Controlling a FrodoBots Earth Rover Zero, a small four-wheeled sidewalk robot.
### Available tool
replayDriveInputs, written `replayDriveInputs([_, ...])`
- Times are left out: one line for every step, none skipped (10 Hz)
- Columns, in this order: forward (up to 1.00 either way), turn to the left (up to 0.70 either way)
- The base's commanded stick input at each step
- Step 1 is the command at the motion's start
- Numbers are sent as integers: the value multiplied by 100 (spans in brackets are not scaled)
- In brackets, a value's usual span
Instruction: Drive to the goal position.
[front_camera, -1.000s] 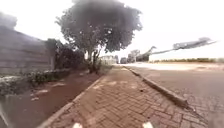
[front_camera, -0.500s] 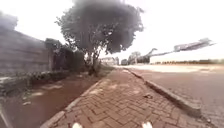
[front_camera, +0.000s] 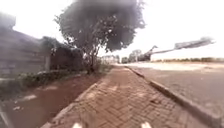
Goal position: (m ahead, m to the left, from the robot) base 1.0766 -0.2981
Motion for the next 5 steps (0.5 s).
replayDriveInputs([70, -35])
replayDriveInputs([70, -35])
replayDriveInputs([70, -35])
replayDriveInputs([70, -35])
replayDriveInputs([70, -35])
